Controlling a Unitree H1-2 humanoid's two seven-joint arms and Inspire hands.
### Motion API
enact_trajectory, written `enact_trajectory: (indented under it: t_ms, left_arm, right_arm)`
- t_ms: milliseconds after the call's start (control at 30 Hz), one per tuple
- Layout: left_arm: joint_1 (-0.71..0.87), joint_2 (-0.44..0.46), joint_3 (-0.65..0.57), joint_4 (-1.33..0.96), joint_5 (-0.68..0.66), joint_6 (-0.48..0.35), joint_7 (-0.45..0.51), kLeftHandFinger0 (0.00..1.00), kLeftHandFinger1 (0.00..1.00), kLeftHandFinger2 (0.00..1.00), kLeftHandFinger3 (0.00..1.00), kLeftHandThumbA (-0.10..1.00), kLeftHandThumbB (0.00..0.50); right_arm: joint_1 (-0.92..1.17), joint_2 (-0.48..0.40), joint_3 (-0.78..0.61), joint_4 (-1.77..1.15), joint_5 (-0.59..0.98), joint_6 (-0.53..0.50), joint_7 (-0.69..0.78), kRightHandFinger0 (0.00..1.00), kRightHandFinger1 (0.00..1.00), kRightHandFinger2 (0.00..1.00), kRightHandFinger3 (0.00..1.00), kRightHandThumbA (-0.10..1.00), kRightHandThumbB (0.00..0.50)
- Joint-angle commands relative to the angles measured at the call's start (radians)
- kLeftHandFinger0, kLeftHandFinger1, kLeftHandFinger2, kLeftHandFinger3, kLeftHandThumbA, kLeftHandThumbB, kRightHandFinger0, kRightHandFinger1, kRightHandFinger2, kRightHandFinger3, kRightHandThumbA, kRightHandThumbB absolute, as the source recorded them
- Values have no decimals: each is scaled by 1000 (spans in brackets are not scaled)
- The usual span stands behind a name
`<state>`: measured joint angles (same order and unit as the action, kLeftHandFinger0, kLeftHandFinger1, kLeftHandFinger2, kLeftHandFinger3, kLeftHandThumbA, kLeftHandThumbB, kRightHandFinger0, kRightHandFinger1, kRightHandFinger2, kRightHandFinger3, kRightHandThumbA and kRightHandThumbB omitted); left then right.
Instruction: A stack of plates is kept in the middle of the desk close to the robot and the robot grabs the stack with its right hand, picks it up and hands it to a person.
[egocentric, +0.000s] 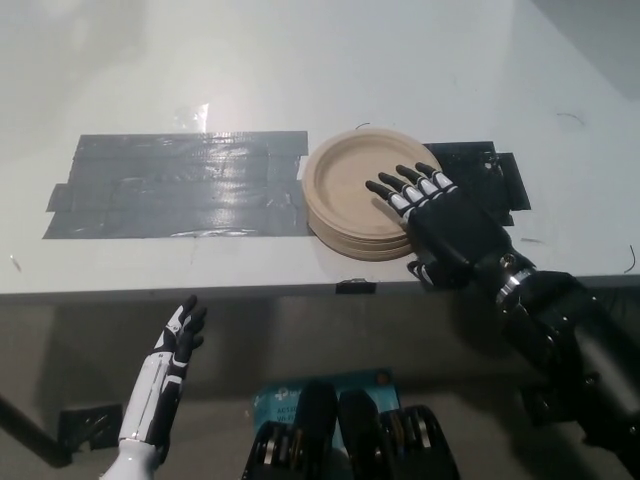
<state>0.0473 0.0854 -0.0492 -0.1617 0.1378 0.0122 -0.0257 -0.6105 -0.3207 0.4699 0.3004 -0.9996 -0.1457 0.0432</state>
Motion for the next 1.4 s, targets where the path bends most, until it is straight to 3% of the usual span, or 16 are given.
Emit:
enact_trajectory:
  t_ms: [0, 400, 567, 600, 633, 667, 700, 733, 767, 800, 833, 867, 967, 1067, 1267, 1367]
  left_arm:
    - [-3, 9, -8, -32, 16, -18, -4, 1000, 1000, 1000, 1000, 1000, 0]
    - [-3, 8, -6, -38, 16, -12, -5, 1000, 1000, 1000, 1000, 1000, 0]
    - [-14, 9, -6, -37, 13, -12, -9, 1000, 1000, 1000, 1000, 1000, 0]
    - [-17, 10, -5, -37, 11, -11, -10, 1000, 1000, 1000, 1000, 1000, 0]
    - [-20, 11, -5, -35, 12, -12, -10, 1000, 1000, 1000, 1000, 1000, 0]
    - [-22, 10, -6, -34, 13, -12, -10, 1000, 1000, 1000, 1000, 1000, 0]
    - [-22, 8, -7, -33, 11, -13, -10, 1000, 1000, 1000, 1000, 1000, 0]
    - [-23, 7, -6, -31, 9, -15, -10, 1000, 1000, 1000, 1000, 1000, 0]
    - [-24, 6, -6, -29, 8, -17, -10, 1000, 1000, 1000, 1000, 1000, 0]
    - [-25, 7, -5, -30, 7, -18, -10, 1000, 1000, 1000, 1000, 1000, 0]
    - [-26, 7, -6, -30, 7, -18, -10, 1000, 1000, 1000, 1000, 1000, 0]
    - [-30, 9, -5, -31, 6, -16, -12, 1000, 1000, 1000, 1000, 1000, 0]
    - [-41, 8, -4, -32, 0, -7, -15, 1000, 1000, 1000, 1000, 1000, 0]
    - [-41, 8, -3, -34, 0, -6, -17, 1000, 1000, 1000, 1000, 1000, 0]
    - [-42, 8, 0, -34, -4, -1, -19, 1000, 1000, 1000, 1000, 1000, 0]
    - [-44, 11, -2, -33, 0, -6, -20, 1000, 1000, 1000, 1000, 1000, 0]
  right_arm:
    - [-55, 16, 8, 33, -31, -6, -88, 1000, 1000, 1000, 1000, 984, 443]
    - [-122, 48, 86, 223, -71, -15, -166, 1000, 1000, 1000, 1000, 1000, 451]
    - [-177, 58, 155, 366, -112, -33, -255, 1000, 1000, 1000, 1000, 713, 492]
    - [-191, 60, 175, 397, -127, -34, -273, 1000, 1000, 1000, 1000, 723, 479]
    - [-208, 64, 198, 442, -144, -38, -320, 1000, 1000, 1000, 1000, 619, 483]
    - [-229, 68, 234, 494, -181, -28, -373, 1000, 1000, 1000, 1000, 318, 428]
    - [-250, 73, 269, 550, -206, -23, -420, 1000, 1000, 1000, 1000, 155, 381]
    - [-264, 80, 291, 593, -215, -19, -458, 811, 850, 928, 1000, -54, 349]
    - [-275, 86, 307, 625, -222, -14, -488, 718, 771, 857, 972, -91, 349]
    - [-292, 98, 345, 683, -251, 22, -544, 300, 391, 523, 786, -100, 334]
    - [-300, 105, 362, 714, -262, 42, -574, 60, 78, 275, 694, -87, 322]
    - [-316, 114, 395, 774, -281, 68, -619, 2, 3, 73, 653, -83, 309]
    - [-336, 118, 419, 829, -261, 70, -669, 0, 0, 88, 622, -88, 319]
    - [-343, 112, 450, 835, -275, 91, -738, 0, 2, 173, 544, -68, 305]
    - [-348, 91, 465, 803, -249, 68, -828, 0, 0, 315, 520, -84, 307]
    - [-348, 63, 455, 755, -234, 46, -888, 0, 0, 325, 420, -100, 310]
